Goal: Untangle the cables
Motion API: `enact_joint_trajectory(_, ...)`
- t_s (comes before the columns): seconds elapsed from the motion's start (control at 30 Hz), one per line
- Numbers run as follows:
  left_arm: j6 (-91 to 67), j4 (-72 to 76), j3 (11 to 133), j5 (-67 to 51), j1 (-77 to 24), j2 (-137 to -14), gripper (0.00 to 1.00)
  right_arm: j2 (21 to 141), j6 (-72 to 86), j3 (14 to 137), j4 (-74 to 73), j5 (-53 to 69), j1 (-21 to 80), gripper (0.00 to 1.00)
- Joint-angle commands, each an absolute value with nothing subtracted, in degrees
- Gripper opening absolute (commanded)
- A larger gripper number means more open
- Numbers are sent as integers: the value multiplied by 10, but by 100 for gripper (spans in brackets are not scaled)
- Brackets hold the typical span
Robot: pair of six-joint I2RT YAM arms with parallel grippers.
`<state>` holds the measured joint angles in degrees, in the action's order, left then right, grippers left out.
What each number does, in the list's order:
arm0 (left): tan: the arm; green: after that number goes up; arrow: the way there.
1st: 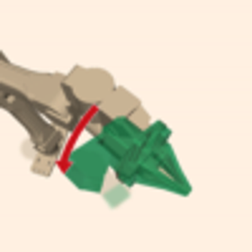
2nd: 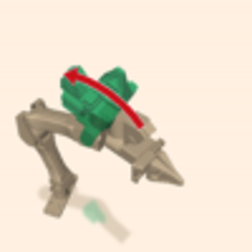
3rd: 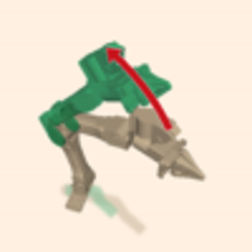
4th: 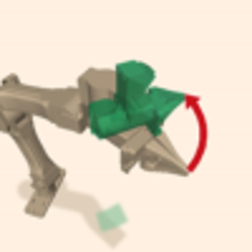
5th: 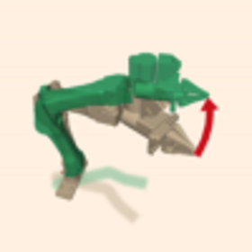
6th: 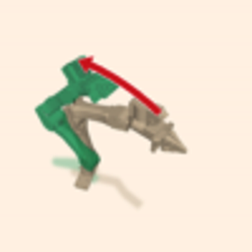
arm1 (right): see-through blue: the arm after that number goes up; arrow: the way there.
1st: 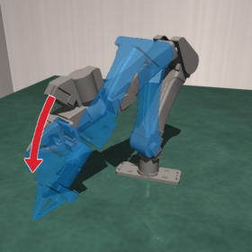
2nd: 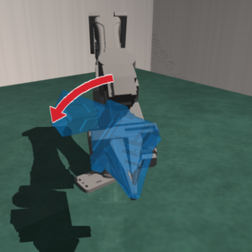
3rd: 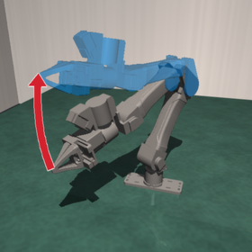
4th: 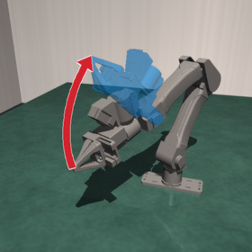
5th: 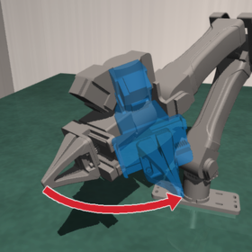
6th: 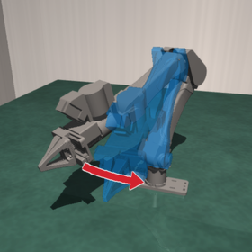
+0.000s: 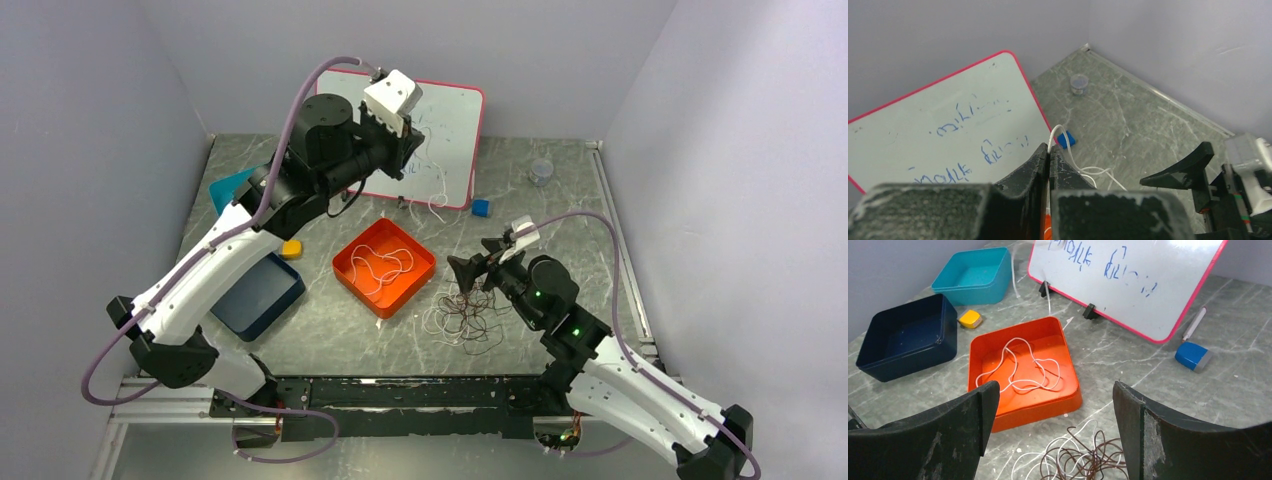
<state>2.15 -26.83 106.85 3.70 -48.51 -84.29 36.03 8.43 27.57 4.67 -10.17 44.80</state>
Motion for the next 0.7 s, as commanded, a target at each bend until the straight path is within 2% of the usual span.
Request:
enact_joint_trajectory(0.0,17,-276,1040,74,-478,-819,7,366,73,290,43,-92,446,87)
enact_joint_trajectory(0.67,-35,-273,877,77,-432,-743,7,384,74,285,64,-94,447,87)
